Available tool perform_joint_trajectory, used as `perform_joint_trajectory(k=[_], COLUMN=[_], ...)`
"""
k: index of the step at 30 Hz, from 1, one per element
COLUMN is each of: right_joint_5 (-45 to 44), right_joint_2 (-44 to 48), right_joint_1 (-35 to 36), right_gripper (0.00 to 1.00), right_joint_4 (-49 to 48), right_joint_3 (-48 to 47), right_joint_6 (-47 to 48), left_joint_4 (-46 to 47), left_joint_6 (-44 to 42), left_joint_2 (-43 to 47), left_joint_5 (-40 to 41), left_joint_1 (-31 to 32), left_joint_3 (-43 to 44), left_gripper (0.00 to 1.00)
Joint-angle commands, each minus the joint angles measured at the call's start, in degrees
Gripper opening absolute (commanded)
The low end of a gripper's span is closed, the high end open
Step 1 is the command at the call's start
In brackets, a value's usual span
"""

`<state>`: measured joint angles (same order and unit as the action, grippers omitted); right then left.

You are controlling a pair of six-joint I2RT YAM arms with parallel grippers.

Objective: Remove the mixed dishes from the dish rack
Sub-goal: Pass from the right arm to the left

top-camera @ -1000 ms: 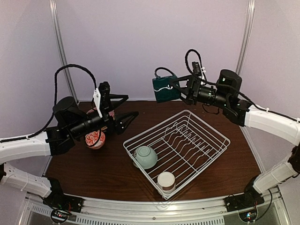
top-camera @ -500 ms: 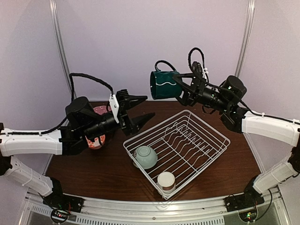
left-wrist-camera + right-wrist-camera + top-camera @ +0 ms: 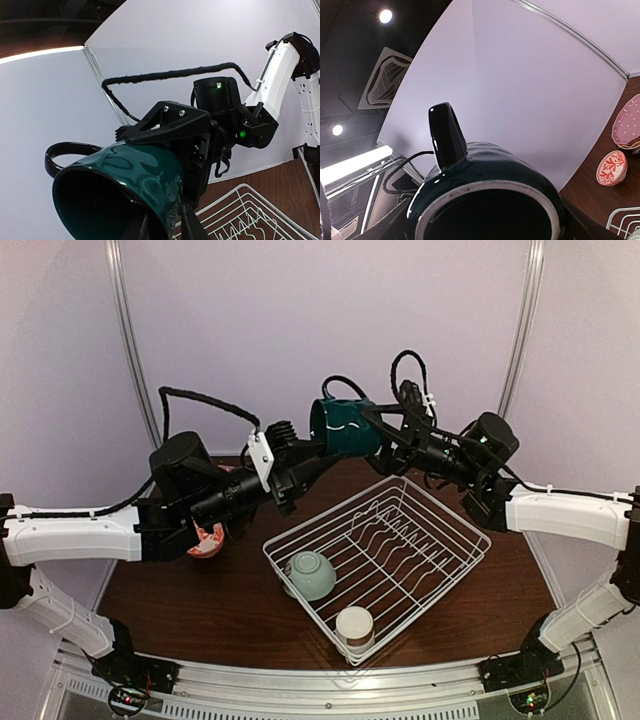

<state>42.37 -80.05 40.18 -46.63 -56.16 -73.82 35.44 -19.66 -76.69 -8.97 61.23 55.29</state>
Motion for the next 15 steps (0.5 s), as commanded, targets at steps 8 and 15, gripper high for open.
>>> perform_joint_trajectory(k=[8, 15], right_joint_5=[0.1, 0.17], right_joint_2=[-1.19, -0.38], right_joint_1=[0.95, 0.95], right_gripper=[0.46, 0.49], right_joint_4=[-11.86, -9.54], right_joint_3=[1.25, 1.35], right_joint_6=[-3.59, -1.6], left_joint_4=[-9.55, -10.35], left_joint_6=[5.31, 8.18], left_joint_2=[-4.0, -3.78], left_joint_5=[2.85, 1.08], left_joint_1=[0.2, 0.2], left_joint_3=[9.03, 9.62], left_gripper=[0.13, 0.0])
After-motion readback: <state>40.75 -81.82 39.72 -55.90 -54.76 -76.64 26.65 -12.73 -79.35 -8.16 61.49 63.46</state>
